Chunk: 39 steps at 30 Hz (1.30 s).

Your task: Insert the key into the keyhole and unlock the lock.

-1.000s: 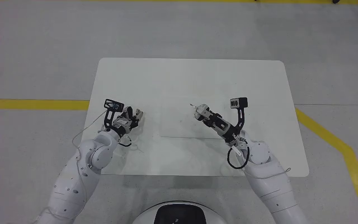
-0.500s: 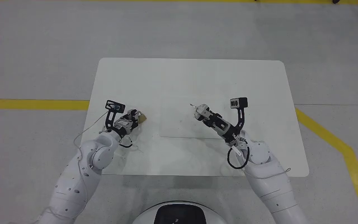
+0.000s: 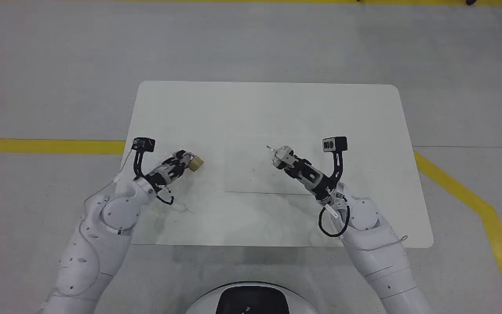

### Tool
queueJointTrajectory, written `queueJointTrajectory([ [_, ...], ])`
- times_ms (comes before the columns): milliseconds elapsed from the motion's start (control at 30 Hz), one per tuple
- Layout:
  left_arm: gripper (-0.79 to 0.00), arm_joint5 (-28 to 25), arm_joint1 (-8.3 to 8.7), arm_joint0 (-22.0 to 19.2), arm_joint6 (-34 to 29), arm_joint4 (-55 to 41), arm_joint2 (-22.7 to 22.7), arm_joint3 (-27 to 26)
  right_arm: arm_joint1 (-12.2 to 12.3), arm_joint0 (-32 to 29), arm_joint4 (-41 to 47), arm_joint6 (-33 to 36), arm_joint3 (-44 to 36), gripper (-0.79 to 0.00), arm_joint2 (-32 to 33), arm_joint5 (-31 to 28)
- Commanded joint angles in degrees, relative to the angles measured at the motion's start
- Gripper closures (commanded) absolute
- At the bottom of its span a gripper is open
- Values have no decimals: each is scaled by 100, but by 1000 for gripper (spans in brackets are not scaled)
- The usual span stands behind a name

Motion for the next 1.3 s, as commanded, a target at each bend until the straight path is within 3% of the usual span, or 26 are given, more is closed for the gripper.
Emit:
queueJointTrajectory([
  [0,0,-103,25,-101,-981,-1614,-196,243,0,0,0,0,0,0,0,0],
  [167,0,329,66,-414,-2875,-3983,-435,817,0,0,0,0,0,0,0,0],
  [367,0,1185,43,-772,-4257,-5570,-350,1301,0,0,0,0,0,0,0,0],
  [433,0,1388,50,-906,-4582,-5686,-294,1422,0,0,0,0,0,0,0,0],
  [733,0,1388,50,-906,-4582,-5686,-294,1422,0,0,0,0,0,0,0,0],
  [800,0,1621,33,-814,-4503,-5908,-248,1360,-6,-2,11,-66,-13,0,-16,60],
  [1033,0,2420,-154,-1041,-4577,-7062,301,1495,-298,777,192,-760,501,0,-989,586],
  [1267,0,2237,-241,-1294,-4415,-6835,703,1613,-576,1445,209,-968,1029,0,-1701,597],
])
